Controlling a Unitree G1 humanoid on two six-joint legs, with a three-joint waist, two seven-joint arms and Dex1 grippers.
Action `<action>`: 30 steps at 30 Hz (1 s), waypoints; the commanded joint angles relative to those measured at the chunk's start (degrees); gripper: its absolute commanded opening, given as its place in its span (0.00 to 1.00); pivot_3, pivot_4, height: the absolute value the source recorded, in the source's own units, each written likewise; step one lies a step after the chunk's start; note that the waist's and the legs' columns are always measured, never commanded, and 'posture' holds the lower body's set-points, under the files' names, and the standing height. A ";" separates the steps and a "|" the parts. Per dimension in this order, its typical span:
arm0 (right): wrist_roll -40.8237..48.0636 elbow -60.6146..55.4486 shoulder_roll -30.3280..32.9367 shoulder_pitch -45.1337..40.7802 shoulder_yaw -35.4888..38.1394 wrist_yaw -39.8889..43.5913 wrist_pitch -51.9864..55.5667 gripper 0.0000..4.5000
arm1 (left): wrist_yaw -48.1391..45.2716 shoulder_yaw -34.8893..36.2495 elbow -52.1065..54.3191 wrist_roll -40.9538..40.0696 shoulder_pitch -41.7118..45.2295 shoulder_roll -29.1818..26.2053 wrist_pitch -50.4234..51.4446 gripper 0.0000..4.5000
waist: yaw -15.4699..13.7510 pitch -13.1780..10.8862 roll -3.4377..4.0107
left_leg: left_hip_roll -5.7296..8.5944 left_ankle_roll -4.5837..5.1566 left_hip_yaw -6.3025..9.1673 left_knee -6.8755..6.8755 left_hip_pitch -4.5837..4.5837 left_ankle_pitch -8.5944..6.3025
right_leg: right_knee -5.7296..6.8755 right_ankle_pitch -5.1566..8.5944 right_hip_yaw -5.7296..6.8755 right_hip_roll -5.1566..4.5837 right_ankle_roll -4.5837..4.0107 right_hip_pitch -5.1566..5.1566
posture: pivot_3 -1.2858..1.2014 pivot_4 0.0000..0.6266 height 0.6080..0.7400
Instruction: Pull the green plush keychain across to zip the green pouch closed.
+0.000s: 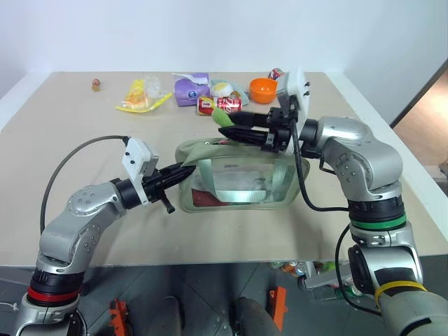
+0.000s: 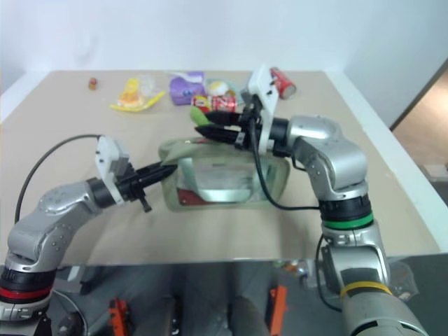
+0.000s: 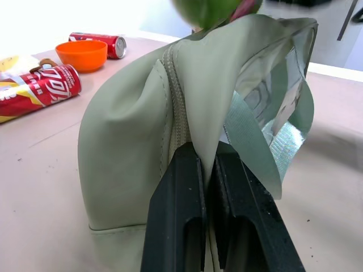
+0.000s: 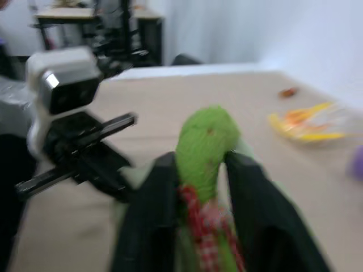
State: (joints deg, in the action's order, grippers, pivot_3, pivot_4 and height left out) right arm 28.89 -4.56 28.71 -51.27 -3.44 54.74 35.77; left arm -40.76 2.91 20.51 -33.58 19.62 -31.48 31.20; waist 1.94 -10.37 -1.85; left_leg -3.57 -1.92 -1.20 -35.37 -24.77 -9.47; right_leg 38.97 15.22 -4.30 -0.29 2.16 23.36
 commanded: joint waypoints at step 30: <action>-13.77 31.57 -4.01 -15.82 -6.24 10.84 -22.56 0.62 | -3.59 -1.83 4.57 -0.25 -6.64 -2.89 2.33 0.00 | 0.60 0.00 0.01 | -0.02 0.01 -0.04 0.05 0.08 -0.01 | 0.00 0.07 0.01 -0.02 -0.03 -0.06 | 0.52 0.24 1.00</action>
State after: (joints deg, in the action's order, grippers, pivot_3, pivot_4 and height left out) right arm 16.42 24.87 24.17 -64.42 -10.23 63.88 16.97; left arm -43.38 2.97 25.01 -33.94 14.91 -33.12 30.68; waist 2.53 -10.37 -1.84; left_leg -3.60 -1.91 -1.22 -35.32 -24.69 -9.48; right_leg 38.98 15.26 -4.28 -0.31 2.07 23.30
